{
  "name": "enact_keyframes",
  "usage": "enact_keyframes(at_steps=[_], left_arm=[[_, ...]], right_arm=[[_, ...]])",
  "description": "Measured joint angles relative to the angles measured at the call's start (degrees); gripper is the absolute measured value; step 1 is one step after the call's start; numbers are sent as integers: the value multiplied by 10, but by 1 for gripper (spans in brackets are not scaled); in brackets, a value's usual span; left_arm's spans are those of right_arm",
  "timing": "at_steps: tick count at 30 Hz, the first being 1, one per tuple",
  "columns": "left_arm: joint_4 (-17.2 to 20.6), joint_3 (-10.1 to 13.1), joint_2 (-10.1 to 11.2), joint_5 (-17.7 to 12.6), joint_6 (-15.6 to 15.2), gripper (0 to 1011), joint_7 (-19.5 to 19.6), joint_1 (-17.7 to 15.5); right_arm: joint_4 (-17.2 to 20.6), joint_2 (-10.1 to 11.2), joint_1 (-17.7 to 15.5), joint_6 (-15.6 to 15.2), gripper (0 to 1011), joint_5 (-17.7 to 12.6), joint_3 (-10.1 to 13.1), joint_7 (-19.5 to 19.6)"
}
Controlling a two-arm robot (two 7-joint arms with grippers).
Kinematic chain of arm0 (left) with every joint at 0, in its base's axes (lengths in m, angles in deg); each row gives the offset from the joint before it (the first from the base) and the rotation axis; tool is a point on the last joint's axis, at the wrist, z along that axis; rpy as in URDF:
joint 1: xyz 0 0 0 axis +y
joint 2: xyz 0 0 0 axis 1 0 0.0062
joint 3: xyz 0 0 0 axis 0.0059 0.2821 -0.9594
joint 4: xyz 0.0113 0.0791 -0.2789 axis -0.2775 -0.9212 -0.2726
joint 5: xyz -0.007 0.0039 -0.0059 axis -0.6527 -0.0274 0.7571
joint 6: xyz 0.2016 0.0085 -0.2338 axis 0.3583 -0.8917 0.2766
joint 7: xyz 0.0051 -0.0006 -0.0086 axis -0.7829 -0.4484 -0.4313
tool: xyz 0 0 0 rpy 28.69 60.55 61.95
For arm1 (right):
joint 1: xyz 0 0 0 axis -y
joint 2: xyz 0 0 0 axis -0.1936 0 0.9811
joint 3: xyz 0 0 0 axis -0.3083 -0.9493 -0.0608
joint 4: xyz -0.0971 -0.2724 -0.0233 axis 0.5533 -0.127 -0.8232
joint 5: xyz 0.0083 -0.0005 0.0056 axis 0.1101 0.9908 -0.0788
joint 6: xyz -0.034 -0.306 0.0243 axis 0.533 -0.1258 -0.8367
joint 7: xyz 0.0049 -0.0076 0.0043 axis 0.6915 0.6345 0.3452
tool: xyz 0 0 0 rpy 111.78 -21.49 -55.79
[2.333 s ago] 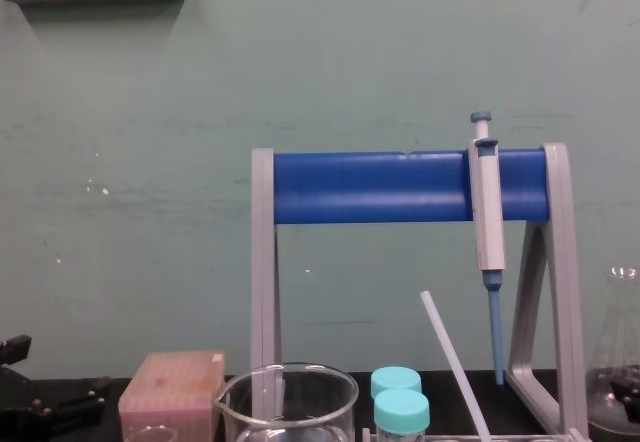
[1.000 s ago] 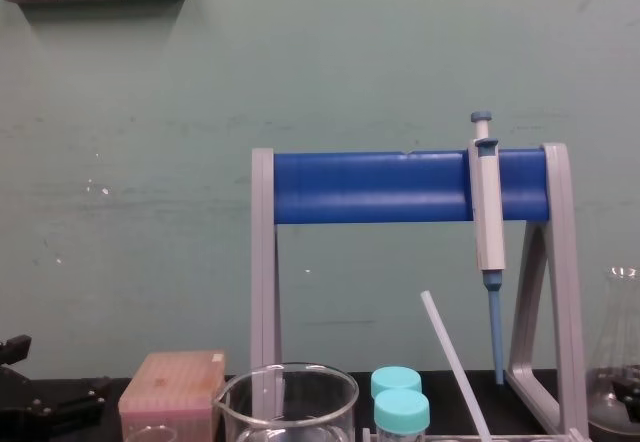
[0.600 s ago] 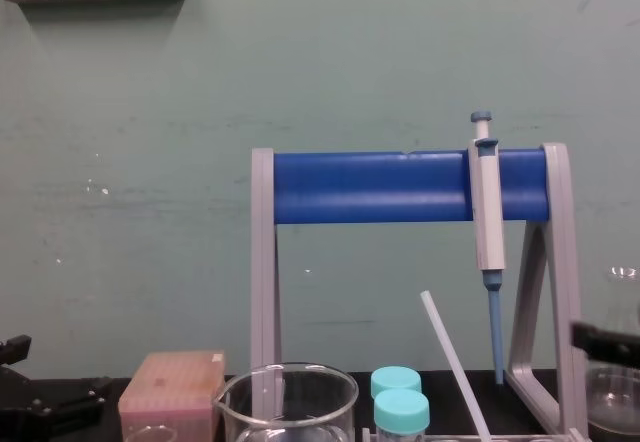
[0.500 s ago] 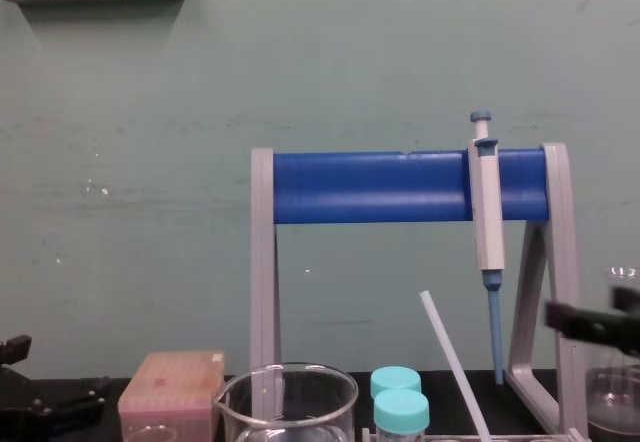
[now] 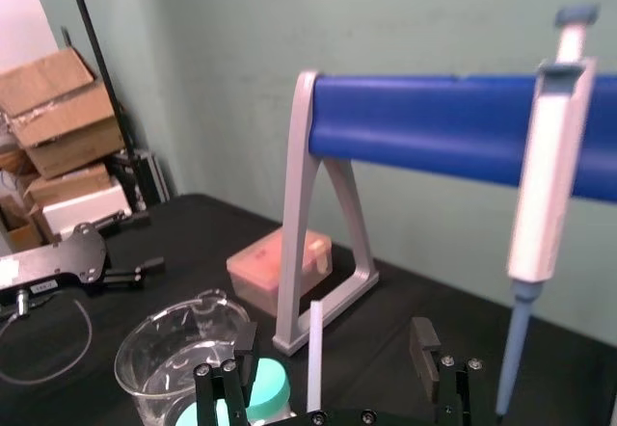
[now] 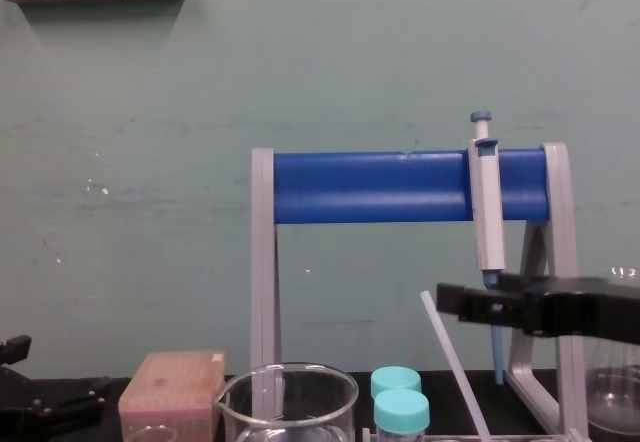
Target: Pick up the stirring rod with one hand, then place it down.
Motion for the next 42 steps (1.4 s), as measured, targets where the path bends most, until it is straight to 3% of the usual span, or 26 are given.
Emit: enact_keyframes(at_steps=[5, 10, 23, 32, 42], left_arm=[[0, 0, 0, 0, 0, 1000, 0, 0], [0, 0, 0, 0, 0, 1000, 0, 0], [0, 0, 0, 0, 0, 1000, 0, 0], [0, 0, 0, 0, 0, 1000, 0, 0], [0, 0, 0, 0, 0, 1000, 0, 0]], right_arm=[[-12, -14, 17, -51, 1003, -3, -12, 7], [-22, -25, 31, -82, 1003, -5, -26, 17], [-31, -34, 41, -91, 1003, 20, -40, 38], [-31, -34, 41, -90, 1003, 18, -40, 37], [-31, -34, 41, -90, 804, 17, -39, 37]])
